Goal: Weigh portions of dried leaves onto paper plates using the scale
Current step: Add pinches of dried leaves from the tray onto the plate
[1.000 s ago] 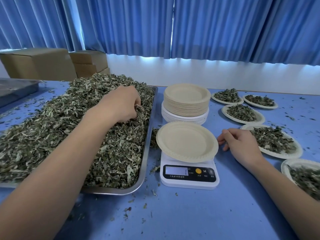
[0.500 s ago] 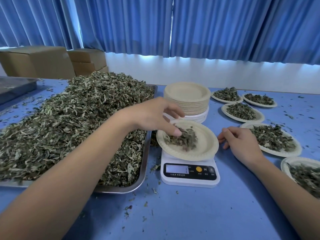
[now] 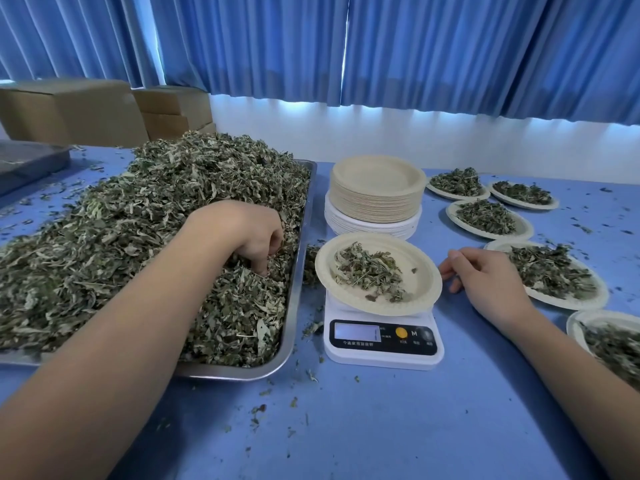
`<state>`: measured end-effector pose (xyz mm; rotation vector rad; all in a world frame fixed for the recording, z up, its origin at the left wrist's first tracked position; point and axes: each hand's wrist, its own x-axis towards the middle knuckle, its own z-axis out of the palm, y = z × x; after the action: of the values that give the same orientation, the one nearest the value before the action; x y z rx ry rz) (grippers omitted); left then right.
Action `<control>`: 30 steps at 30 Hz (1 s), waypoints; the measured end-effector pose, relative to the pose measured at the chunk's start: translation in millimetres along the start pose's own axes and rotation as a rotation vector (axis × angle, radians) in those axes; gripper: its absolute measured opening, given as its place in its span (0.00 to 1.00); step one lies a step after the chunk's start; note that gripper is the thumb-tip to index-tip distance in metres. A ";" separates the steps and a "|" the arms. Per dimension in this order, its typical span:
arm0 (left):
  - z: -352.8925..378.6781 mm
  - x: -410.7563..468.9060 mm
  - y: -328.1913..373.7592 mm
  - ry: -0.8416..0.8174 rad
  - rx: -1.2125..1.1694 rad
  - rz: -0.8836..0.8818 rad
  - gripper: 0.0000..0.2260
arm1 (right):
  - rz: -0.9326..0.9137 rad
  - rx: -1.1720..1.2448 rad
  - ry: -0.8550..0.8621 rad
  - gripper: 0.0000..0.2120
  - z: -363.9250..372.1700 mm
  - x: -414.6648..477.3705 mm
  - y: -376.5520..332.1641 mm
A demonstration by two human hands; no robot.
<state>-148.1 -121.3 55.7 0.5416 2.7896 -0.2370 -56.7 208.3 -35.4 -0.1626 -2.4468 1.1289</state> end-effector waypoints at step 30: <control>-30.8 -26.8 16.7 0.592 -0.346 0.018 0.08 | 0.006 0.012 -0.011 0.18 0.7 0.8 0.8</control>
<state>-125.5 -108.5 91.4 0.6262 3.2722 0.4826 -57.8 208.6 -36.1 -0.1609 -2.4498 1.1498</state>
